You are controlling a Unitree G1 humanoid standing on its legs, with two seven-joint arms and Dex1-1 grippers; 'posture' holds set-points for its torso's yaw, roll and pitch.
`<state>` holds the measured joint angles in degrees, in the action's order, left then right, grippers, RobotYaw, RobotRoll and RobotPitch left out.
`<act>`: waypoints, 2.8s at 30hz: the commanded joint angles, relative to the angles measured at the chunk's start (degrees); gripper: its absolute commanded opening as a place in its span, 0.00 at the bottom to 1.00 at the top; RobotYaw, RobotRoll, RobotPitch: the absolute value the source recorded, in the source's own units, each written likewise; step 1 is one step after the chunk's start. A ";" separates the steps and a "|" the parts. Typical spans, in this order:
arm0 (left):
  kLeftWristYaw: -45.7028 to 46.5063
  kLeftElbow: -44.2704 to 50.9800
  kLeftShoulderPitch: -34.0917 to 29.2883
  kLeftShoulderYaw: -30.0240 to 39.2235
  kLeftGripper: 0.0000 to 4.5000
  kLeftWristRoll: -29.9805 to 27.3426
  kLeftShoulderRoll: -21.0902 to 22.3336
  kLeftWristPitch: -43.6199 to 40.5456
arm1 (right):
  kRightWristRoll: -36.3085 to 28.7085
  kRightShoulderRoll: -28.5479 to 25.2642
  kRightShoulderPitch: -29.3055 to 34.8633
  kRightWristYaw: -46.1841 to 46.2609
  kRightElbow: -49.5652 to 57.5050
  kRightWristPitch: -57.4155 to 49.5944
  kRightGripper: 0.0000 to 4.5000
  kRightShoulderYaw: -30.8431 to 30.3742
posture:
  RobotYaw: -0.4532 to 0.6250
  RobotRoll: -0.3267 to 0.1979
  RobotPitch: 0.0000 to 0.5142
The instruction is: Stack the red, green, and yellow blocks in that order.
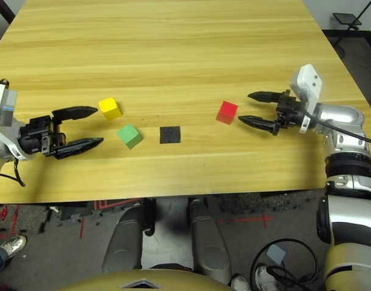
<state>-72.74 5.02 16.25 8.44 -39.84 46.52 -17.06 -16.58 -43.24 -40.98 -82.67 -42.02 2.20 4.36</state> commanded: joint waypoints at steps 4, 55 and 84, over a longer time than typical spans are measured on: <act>0.27 0.60 0.78 -0.49 1.00 1.25 -0.86 -0.58 | 1.65 1.56 0.07 0.07 -1.61 1.60 0.99 -1.15 | 0.40 0.39 0.50; 9.39 11.17 -1.76 1.55 1.00 -0.39 -1.25 -7.77 | 8.44 7.86 -11.66 -9.13 14.15 -12.88 0.46 -15.81 | 0.52 0.27 0.51; 22.64 20.67 -4.75 2.82 1.00 -0.92 -1.71 -17.86 | 13.99 18.81 -10.37 0.77 17.85 -14.58 0.46 -24.04 | 0.64 0.29 0.56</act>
<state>-50.30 24.17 12.48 10.71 -40.35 44.70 -34.34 -2.93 -24.90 -51.52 -82.04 -24.96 -12.25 -18.49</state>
